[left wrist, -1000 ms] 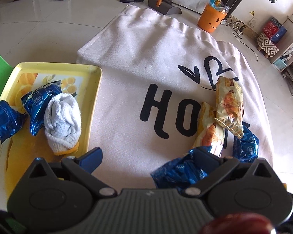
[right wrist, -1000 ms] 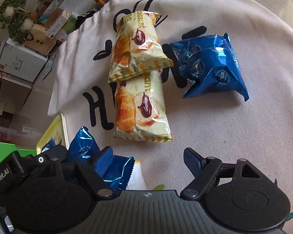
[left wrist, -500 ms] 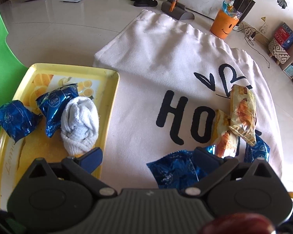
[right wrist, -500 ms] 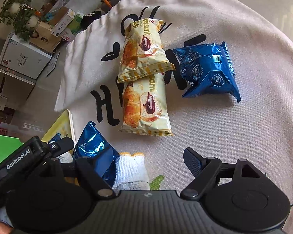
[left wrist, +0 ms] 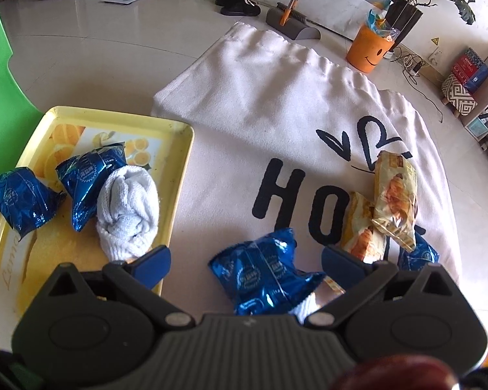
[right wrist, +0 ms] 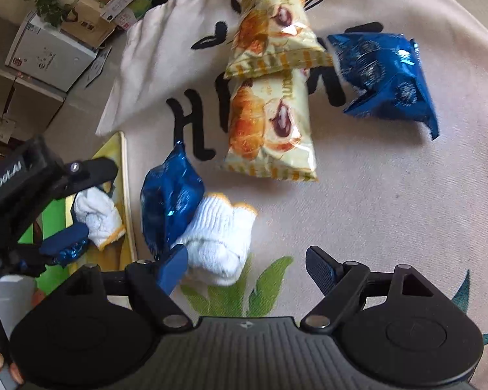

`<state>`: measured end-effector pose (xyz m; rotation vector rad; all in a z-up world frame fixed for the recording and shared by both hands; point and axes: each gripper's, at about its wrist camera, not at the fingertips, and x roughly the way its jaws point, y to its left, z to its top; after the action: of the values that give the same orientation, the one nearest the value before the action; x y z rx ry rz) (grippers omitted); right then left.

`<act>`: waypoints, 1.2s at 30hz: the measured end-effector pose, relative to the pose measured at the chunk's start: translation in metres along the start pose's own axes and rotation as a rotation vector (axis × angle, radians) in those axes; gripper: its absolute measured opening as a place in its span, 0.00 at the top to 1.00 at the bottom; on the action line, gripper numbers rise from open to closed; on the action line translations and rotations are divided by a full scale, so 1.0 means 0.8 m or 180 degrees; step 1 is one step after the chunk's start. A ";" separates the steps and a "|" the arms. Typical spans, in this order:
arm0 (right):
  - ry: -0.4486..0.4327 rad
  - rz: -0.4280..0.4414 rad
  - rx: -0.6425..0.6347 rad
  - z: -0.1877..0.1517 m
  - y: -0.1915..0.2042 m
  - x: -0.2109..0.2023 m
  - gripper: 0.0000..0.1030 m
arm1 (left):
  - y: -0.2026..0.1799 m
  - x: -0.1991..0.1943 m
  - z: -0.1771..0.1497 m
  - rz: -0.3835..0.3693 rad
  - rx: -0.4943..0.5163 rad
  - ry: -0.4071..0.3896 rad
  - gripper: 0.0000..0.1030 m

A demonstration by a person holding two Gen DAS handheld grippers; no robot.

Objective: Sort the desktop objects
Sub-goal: 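Lower the left gripper onto a blue foil packet while the right gripper nears a white glove, then close the left gripper on the blue packet while the right gripper grasps the white glove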

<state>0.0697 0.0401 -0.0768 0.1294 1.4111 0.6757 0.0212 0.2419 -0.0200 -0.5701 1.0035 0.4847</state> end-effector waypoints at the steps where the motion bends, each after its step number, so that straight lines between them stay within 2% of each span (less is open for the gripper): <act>1: 0.0002 0.0004 -0.0064 -0.002 0.005 0.001 0.22 | 0.000 -0.001 0.000 0.0003 0.0003 -0.0012 0.01; 7: -0.0139 -0.0157 -0.0304 -0.007 0.014 -0.001 0.22 | 0.002 0.002 -0.001 -0.0061 -0.0031 0.0048 0.01; 17: -0.0078 -0.0113 -0.0335 -0.009 0.019 0.003 0.22 | -0.001 0.011 -0.007 -0.0003 0.0002 0.0123 0.01; 23: -0.0052 -0.0092 -0.0389 -0.014 0.020 0.009 0.22 | 0.004 0.013 -0.002 -0.0056 -0.0063 0.0168 0.01; 29: -0.0134 -0.0009 -0.0409 -0.015 0.020 0.017 0.22 | 0.012 0.010 0.008 -0.0146 -0.0189 0.0171 0.01; 36: -0.0178 0.0002 -0.0410 -0.013 0.028 0.041 0.22 | 0.015 0.016 0.010 -0.0146 -0.0188 0.0240 0.01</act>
<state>0.0522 0.0716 -0.0961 0.0468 1.3103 0.7561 0.0245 0.2577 -0.0305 -0.6669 1.0481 0.4562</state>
